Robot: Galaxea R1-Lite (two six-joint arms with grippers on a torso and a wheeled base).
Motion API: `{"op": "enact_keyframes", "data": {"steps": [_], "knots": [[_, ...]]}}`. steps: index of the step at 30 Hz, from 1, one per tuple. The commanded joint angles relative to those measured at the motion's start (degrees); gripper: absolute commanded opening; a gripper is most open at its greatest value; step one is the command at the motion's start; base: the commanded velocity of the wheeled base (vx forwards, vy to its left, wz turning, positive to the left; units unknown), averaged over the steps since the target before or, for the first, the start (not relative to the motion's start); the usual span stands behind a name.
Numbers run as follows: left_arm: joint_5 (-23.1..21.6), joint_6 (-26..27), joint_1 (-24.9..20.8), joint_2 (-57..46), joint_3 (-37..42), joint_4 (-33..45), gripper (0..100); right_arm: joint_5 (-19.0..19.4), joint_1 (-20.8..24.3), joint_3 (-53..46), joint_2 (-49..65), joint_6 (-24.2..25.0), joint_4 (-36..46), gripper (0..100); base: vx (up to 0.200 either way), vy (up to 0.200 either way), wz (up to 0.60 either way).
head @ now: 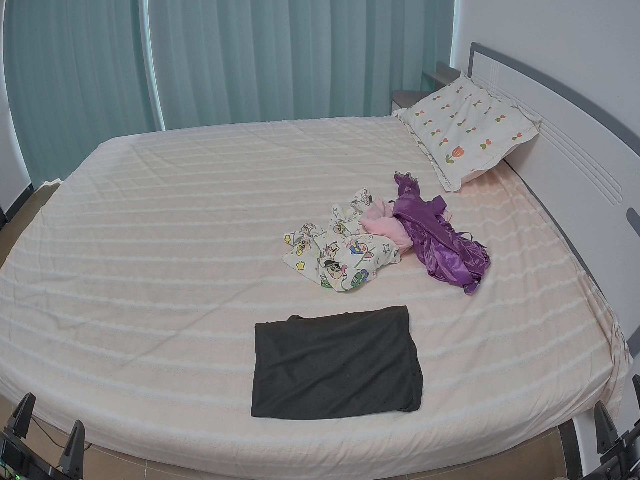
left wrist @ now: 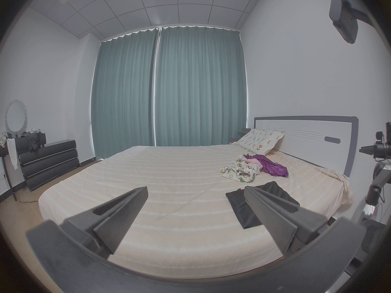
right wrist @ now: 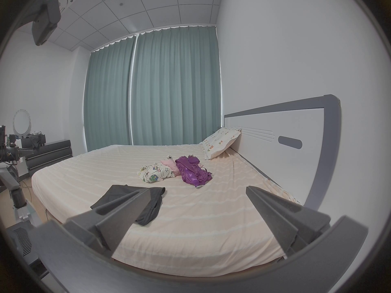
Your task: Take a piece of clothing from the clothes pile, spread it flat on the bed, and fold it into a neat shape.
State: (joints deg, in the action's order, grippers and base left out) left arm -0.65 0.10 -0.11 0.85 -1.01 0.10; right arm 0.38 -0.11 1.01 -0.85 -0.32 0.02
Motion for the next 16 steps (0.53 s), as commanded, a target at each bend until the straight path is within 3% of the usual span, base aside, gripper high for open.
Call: {"op": "enact_keyframes", "data": {"steps": [1,16], "knots": [[0.0,0.0,0.0,-0.9,1.0,0.0,100,0.1,0.0,-1.0,0.9,0.0,0.0,100,0.000,0.000,0.00],[0.0,0.0,0.0,-0.9,1.0,0.0,100,0.1,0.0,-1.0,0.9,-0.3,0.1,100,0.000,0.000,0.00]]}}
